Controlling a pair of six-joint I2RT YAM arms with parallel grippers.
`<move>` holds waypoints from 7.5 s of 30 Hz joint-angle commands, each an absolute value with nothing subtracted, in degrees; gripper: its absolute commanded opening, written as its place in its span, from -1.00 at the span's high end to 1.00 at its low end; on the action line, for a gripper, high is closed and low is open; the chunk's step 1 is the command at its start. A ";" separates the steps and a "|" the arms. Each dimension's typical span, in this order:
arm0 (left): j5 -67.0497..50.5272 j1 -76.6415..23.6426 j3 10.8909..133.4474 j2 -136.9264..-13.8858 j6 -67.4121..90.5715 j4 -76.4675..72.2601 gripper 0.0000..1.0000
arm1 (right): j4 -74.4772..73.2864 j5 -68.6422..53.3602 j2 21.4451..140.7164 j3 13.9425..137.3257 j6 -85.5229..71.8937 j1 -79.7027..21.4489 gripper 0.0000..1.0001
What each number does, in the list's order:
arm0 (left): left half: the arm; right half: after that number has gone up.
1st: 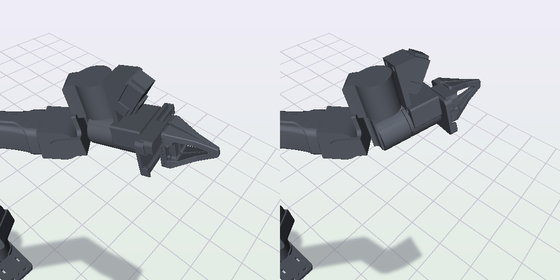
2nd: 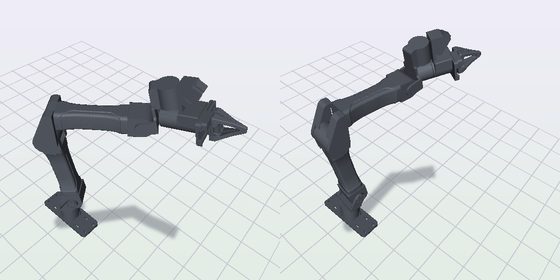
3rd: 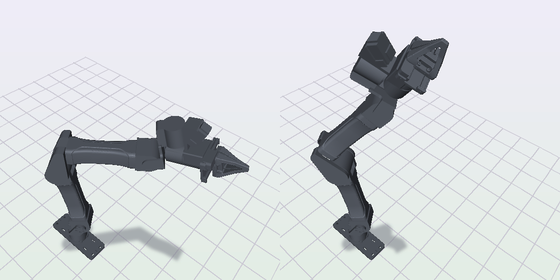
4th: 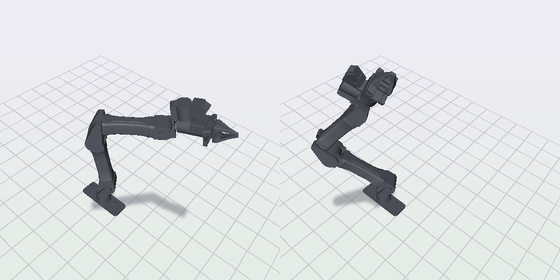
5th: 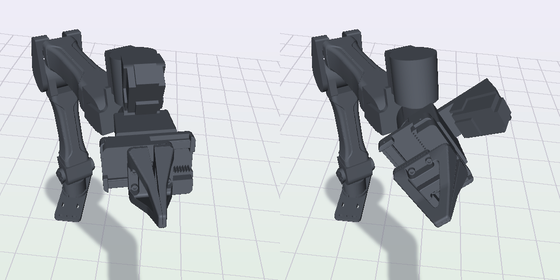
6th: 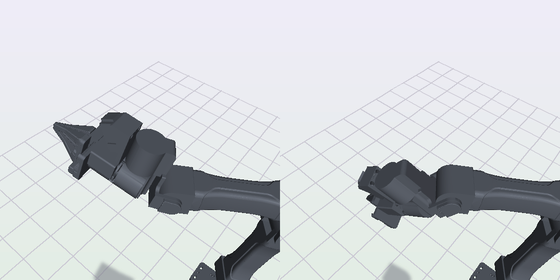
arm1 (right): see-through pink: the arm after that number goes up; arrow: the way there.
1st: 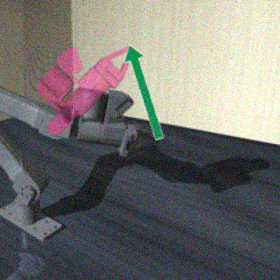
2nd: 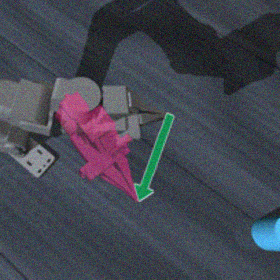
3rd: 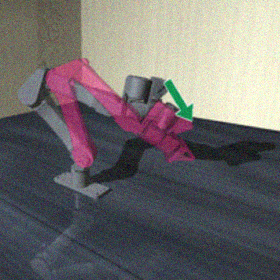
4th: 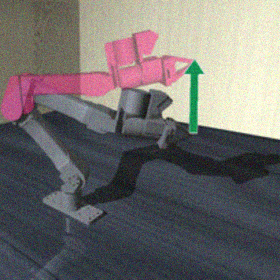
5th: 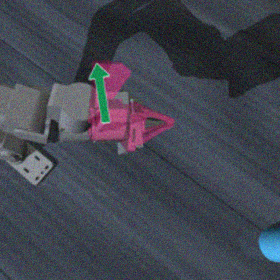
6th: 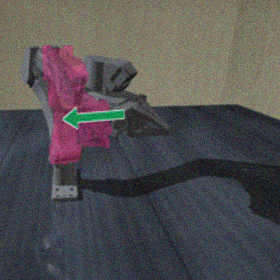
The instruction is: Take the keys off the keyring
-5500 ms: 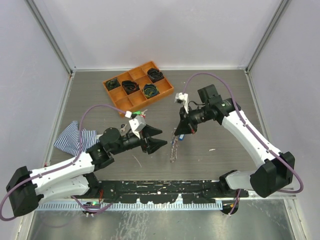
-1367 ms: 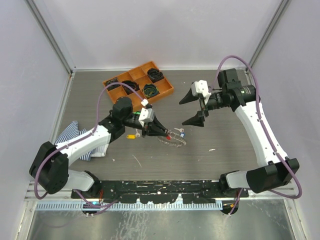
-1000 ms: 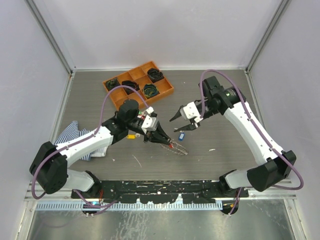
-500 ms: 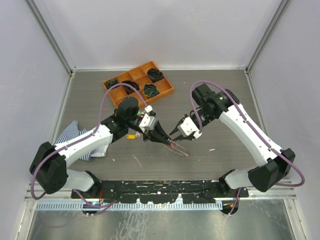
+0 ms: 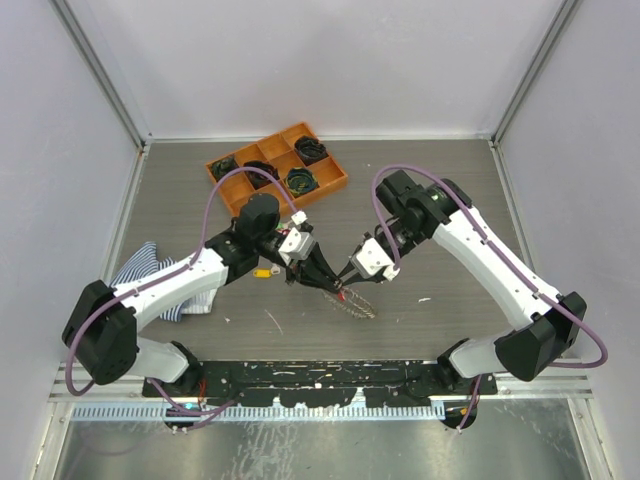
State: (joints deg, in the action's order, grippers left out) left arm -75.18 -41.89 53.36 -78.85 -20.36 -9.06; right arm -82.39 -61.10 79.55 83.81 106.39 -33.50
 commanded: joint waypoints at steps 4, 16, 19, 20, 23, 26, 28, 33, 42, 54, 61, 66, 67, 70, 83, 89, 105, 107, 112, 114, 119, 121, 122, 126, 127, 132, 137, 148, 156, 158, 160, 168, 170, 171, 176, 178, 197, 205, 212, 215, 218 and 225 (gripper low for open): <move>-77.76 -41.86 56.82 -78.94 -20.12 -11.34 1.00 | -83.41 -62.65 79.76 85.97 106.64 -35.35 0.60; -77.11 -41.85 57.00 -79.24 -19.55 -11.38 0.78 | -83.73 -63.17 79.17 85.64 106.20 -36.30 0.98; -75.84 -41.84 56.59 -78.80 -18.67 -11.60 0.49 | -83.56 -62.83 78.70 85.35 105.01 -36.30 0.98; -74.85 -41.88 56.37 -78.45 -18.37 -11.60 0.36 | -83.10 -62.58 78.47 85.20 103.92 -36.25 0.98; -71.48 -41.85 54.66 -76.72 -17.80 -12.84 -0.06 | -79.84 -60.79 77.23 84.62 97.78 -36.09 0.98; -66.58 -41.86 51.95 -73.73 -17.49 -14.77 -0.27 | -77.23 -59.29 75.95 83.85 91.63 -35.40 0.98; -62.30 -41.84 49.99 -70.36 -17.57 -15.19 -0.37 | -75.15 -57.72 75.01 83.48 86.53 -35.25 0.98; -47.43 -42.02 43.71 -59.52 -15.93 -15.03 -0.47 | -71.49 -48.73 72.76 83.76 72.50 -35.23 0.98; -19.90 -53.12 41.53 -52.54 -0.93 -13.73 0.03 | -70.73 -31.64 71.49 86.81 61.50 -35.39 0.98; -10.78 -58.84 38.23 -64.26 -10.30 -37.34 0.17 | -71.28 -34.36 72.78 87.59 60.48 -33.90 0.98; -12.32 -58.86 39.26 -66.87 -11.12 -40.83 0.32 | -71.28 -36.94 72.52 86.54 61.40 -33.43 0.98; -16.22 -58.81 39.90 -68.18 -9.90 -41.50 0.35 | -70.98 -38.24 72.26 86.18 61.31 -32.66 0.98; -16.76 -58.82 39.98 -68.31 -9.66 -41.69 0.35 | -70.87 -38.44 72.17 86.10 61.32 -32.57 0.98; -18.23 -58.84 40.40 -68.61 -9.09 -41.37 0.35 | -70.67 -38.75 71.94 86.05 61.16 -32.35 0.98; -16.99 -58.84 42.09 -70.47 -7.21 -40.20 0.48 | -70.23 -39.37 71.47 85.35 61.08 -32.26 0.98; -17.59 -58.82 42.52 -70.66 -7.33 -38.68 0.64 | -70.23 -39.72 71.38 85.34 61.08 -32.26 0.98; -18.56 -58.80 43.63 -71.12 -8.62 -34.37 1.00 | -70.55 -40.31 70.81 85.11 61.29 -32.26 0.98; -18.29 -58.81 43.47 -70.81 -8.89 -33.99 1.00 | -70.60 -40.26 70.60 85.08 61.34 -32.23 0.98; -17.82 -58.73 41.85 -68.92 -8.96 -35.82 1.00 | -70.07 -43.38 69.76 84.74 59.95 -29.46 0.71; -17.40 -58.67 40.17 -67.91 -8.24 -39.14 1.00 | -69.58 -45.81 69.34 84.47 59.43 -27.18 0.32; -16.16 -58.34 35.16 -66.44 -5.63 -51.37 1.00 | -67.73 -51.56 68.81 85.08 56.32 -23.16 0.04; -16.24 -58.27 34.00 -66.80 -4.78 -57.63 1.00 | -65.75 -53.17 69.06 85.26 53.58 -22.91 0.03; -16.60 -58.28 33.53 -67.19 -4.38 -60.37 1.00 | -64.70 -54.07 69.20 85.25 51.88 -22.86 0.02; -15.92 -58.27 32.66 -69.32 -2.71 -72.05 1.00 | -63.67 -59.71 69.97 86.49 49.22 -22.87 0.01; -15.06 -58.27 32.61 -69.79 -2.31 -74.37 1.00 | -63.71 -60.96 70.13 87.20 48.85 -22.88 0.02; -12.43 -58.21 33.62 -71.47 -1.36 -81.66 1.00 | -63.15 -62.24 70.26 92.95 44.95 -22.90 0.04; -13.53 -58.19 34.79 -70.84 -0.26 -81.87 1.00 | -62.40 -63.73 70.15 97.23 42.12 -22.14 0.10; -15.05 -58.19 35.26 -68.45 2.67 -81.36 1.00 | -65.58 -68.49 69.84 95.34 50.12 -21.40 0.27; -16.32 -58.19 35.53 -67.81 3.67 -80.79 1.00 | -66.18 -71.81 70.71 94.38 52.82 -21.33 0.22; -16.52 -58.18 35.66 -67.93 3.86 -80.86 1.00 | -66.18 -72.35 70.94 93.97 52.96 -21.28 0.23; -16.67 -58.20 35.76 -68.07 4.02 -80.86 1.00 | -65.97 -72.62 71.02 93.32 53.08 -21.38 0.23; -16.97 -58.18 36.12 -68.20 4.48 -80.88 1.00 | -65.30 -74.09 71.13 91.39 53.48 -21.40 0.37; -16.95 -58.21 36.20 -68.29 4.54 -80.84 1.00 | -65.48 -74.69 71.14 91.40 53.79 -21.32 0.38; -16.91 -58.19 36.21 -68.37 4.57 -80.86 1.00 | -65.71 -74.95 71.24 91.41 54.13 -21.35 0.39; -16.66 -58.19 36.47 -68.66 4.91 -80.85 1.00 | -66.09 -75.83 71.24 91.15 54.90 -21.37 0.42; -16.64 -58.19 36.61 -68.73 5.01 -80.89 1.00 | -66.09 -76.09 71.36 91.02 54.97 -21.44 0.44; -17.61 -58.23 37.02 -70.00 5.84 -80.35 1.00 | -66.03 -77.04 71.85 91.71 55.11 -21.40 0.61; -18.29 -58.19 37.53 -70.14 6.26 -79.75 1.00 | -67.35 -77.50 71.81 91.60 57.20 -21.44 0.97; -18.65 -58.17 35.85 -67.02 4.48 -74.70 0.70 | -69.46 -73.09 70.38 91.20 60.87 -21.43 0.98; -19.05 -58.16 33.85 -62.68 2.29 -69.03 0.23 | -70.84 -69.93 70.06 91.04 63.53 -21.44 0.99; -19.69 -58.00 32.67 -56.21 -0.46 -57.43 0.01 | -74.09 -65.81 69.93 90.56 69.85 -21.39 0.99; -21.70 -57.95 30.08 -46.26 -0.08 -35.49 -0.10 | -83.57 -58.68 71.10 89.05 91.09 -21.60 0.99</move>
State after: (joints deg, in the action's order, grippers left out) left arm -19.84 -58.11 32.47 -48.10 0.12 -47.33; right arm -77.89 -61.82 71.72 89.27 76.62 -21.41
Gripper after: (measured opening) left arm 0.553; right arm 0.035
